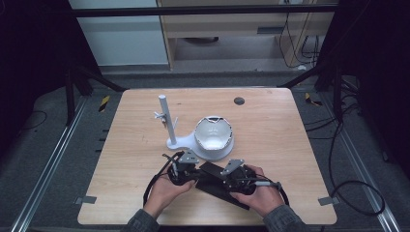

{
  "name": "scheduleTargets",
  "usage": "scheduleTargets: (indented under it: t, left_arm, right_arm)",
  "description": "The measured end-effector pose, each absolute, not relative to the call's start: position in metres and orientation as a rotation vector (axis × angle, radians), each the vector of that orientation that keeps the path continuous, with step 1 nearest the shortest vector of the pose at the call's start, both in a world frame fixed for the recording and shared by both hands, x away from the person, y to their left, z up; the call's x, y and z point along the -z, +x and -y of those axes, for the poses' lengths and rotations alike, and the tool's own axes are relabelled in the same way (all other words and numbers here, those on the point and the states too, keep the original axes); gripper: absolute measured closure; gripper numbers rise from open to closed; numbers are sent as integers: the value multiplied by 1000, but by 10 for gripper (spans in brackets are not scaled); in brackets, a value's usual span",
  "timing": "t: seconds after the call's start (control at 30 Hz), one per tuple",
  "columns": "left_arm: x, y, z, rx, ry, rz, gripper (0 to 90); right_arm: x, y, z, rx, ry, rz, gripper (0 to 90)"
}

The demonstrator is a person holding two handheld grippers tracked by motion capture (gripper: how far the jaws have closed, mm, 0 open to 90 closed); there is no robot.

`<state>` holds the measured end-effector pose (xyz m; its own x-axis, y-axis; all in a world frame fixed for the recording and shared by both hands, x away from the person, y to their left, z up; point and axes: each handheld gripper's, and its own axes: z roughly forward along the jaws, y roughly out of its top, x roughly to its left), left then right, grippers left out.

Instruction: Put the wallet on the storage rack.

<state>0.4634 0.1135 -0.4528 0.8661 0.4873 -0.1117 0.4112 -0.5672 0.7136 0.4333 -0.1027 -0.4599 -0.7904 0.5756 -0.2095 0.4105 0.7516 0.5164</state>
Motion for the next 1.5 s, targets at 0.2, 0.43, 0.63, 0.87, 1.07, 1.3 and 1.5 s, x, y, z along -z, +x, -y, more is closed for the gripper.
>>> scheduleTargets:
  t: [0.2, 0.43, 0.63, 0.87, 1.07, 1.3, 1.5]
  left_arm:
    - [451, 462, -116, -140, 2235, -671, 784]
    - [448, 458, -127, -215, 2234, -719, 491]
    - [445, 459, -133, -231, 2272, -681, 295]
    - [437, 463, -132, -202, 2280, -635, 145]
    - [428, 467, -122, -180, 2302, -611, 140]
    - [420, 470, -108, -174, 2312, -563, 129]
    - [418, 473, -103, -144, 2306, -539, 127]
  right_arm:
    - [458, 432, 99, -575, 694, -2551, 707]
    - [449, 436, 105, -545, 631, -2528, 840]
    - [439, 431, 123, -651, 626, -2518, 842]
    - [426, 423, 154, -858, 613, -2448, 842]
    - [428, 419, 168, -963, 610, -2395, 842]
    - [426, 414, 171, -1035, 585, -2357, 842]
    - [421, 412, 174, -1095, 582, -2323, 842]
